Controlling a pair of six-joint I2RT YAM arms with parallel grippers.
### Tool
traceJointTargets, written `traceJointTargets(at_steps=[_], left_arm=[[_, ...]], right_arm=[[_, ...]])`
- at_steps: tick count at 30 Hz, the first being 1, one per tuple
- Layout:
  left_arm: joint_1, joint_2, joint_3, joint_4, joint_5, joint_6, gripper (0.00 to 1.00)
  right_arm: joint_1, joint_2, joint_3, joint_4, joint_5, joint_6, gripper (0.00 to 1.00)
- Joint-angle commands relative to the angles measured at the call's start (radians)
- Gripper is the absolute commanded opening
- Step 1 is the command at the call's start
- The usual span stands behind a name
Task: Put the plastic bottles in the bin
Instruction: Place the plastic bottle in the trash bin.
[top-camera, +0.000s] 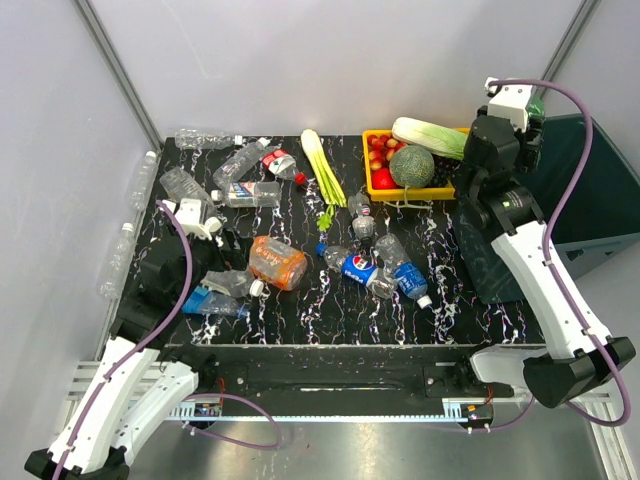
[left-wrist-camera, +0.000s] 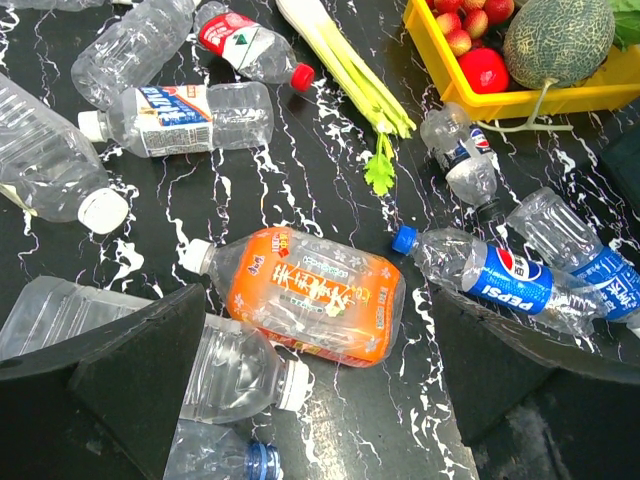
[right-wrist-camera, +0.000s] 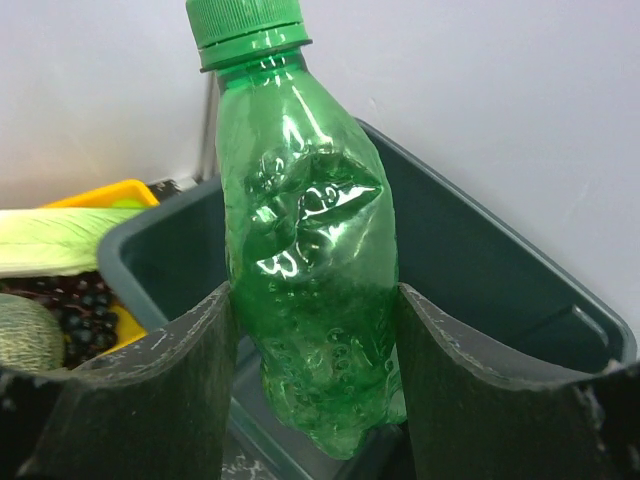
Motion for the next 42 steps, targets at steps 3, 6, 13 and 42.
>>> traceJointTargets(at_steps=[3, 6, 13, 42], left_arm=[[-0.002, 0.014, -0.001, 0.021, 0.001, -0.004, 0.99], [-0.002, 0.009, -0.001, 0.021, 0.001, -0.005, 0.99], [-0.002, 0.009, 0.001, 0.021, 0.006, -0.005, 0.99], [-0.011, -0.053, -0.045, -0.059, 0.096, -0.044, 0.99]], right_arm=[[-0.036, -0.029, -0.052, -0.021, 0.034, 0.051, 0.54], [-0.036, -0.036, -0.067, -0.067, 0.032, 0.103, 0.65], [-0.036, -0.041, -0.028, -0.227, 0.001, 0.212, 0.75], [0.082, -0.15, -0.041, -0.414, -1.232, 0.614, 0.79]])
